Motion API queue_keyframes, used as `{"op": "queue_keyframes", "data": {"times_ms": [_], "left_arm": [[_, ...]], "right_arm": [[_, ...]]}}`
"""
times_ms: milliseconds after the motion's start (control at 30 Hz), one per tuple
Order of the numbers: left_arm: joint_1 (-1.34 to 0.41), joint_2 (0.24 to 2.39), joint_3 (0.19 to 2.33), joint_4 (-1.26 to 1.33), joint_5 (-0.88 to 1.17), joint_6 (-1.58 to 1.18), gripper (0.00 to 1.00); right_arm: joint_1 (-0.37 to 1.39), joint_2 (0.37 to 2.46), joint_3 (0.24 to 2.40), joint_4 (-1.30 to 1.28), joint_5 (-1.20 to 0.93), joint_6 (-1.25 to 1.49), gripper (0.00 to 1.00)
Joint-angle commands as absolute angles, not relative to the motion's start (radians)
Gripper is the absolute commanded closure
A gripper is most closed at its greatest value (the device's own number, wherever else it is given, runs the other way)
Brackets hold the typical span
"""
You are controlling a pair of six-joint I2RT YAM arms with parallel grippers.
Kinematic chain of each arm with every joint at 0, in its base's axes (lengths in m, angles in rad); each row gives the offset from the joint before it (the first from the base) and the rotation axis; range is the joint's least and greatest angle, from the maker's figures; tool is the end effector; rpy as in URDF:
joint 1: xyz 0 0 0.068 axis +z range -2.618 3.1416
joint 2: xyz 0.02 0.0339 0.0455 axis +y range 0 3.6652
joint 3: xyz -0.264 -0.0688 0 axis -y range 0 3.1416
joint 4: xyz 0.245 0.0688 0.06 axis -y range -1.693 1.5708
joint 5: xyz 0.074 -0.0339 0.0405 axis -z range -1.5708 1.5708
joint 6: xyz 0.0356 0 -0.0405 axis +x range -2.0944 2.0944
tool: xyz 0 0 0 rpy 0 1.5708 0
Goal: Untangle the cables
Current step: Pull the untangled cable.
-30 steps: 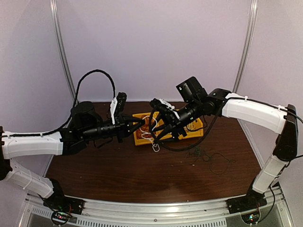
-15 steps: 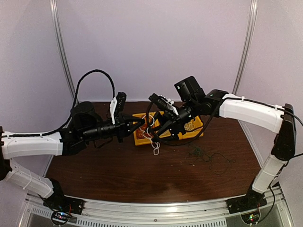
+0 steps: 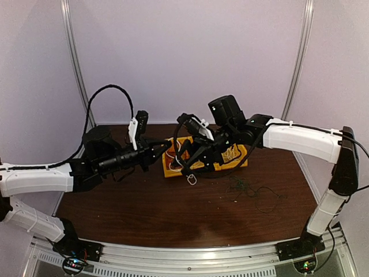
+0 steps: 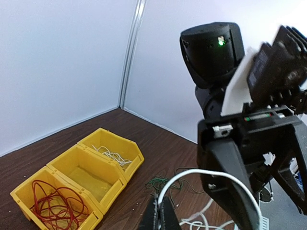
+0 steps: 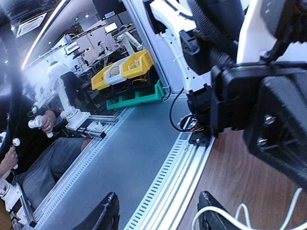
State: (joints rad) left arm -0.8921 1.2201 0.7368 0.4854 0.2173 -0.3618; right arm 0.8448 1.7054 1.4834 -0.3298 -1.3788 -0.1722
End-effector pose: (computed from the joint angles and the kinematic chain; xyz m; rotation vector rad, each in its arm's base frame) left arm 0.1716 -0.2250 0.3009 0.6175 1.5732 -1.1361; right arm 0.2238 0.3047 0.3373 -1.6999 1.2413 1.8402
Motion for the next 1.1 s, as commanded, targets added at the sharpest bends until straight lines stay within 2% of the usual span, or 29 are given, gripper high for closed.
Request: {"op": "queue_keyframes", "data": {"times_ms": [0,100,200,267,300,367,500,633,700,733,767,867,1067], "left_arm": [[-0.897,1.171,0.736,0.466,0.074,-0.334,1.0],[-0.896,1.135,0.733,0.425,-0.027,-0.307,1.0],[-0.893,1.11,0.733,0.388,-0.115,-0.273,1.0],[-0.887,1.096,0.737,0.358,-0.164,-0.253,1.0],[-0.882,1.087,0.739,0.345,-0.179,-0.241,1.0],[-0.875,1.068,0.748,0.314,-0.228,-0.221,1.0],[-0.852,0.986,0.768,0.243,-0.341,-0.174,1.0],[-0.808,0.887,0.778,0.201,-0.408,-0.144,1.0],[-0.789,0.85,0.796,0.175,-0.417,-0.125,1.0],[-0.783,0.84,0.804,0.16,-0.418,-0.119,1.0],[-0.778,0.833,0.813,0.143,-0.423,-0.116,1.0],[-0.773,0.829,0.822,0.1,-0.431,-0.12,1.0],[-0.772,0.809,0.757,0.069,-0.43,-0.177,1.0]], "right_arm": [[0.9,1.709,1.437,-0.326,-1.484,-0.166,0.47],[0.926,1.679,1.391,-0.33,-1.507,-0.181,0.56],[0.939,1.644,1.341,-0.317,-1.514,-0.171,0.76],[0.939,1.62,1.311,-0.307,-1.498,-0.162,0.95],[0.939,1.602,1.295,-0.305,-1.482,-0.163,0.99],[0.938,1.574,1.264,-0.34,-1.43,-0.21,1.0],[0.937,1.566,1.271,-0.649,-1.287,-0.486,0.97],[0.935,1.669,1.337,-0.99,-1.221,-0.759,0.96],[0.923,1.727,1.348,-1.086,-1.211,-0.838,0.84],[0.912,1.749,1.339,-1.103,-1.213,-0.856,0.79],[0.893,1.764,1.327,-1.096,-1.212,-0.854,0.77],[0.846,1.758,1.268,-0.942,-1.185,-0.75,0.79],[0.788,1.685,1.172,-0.702,-1.075,-0.55,0.99]]}}
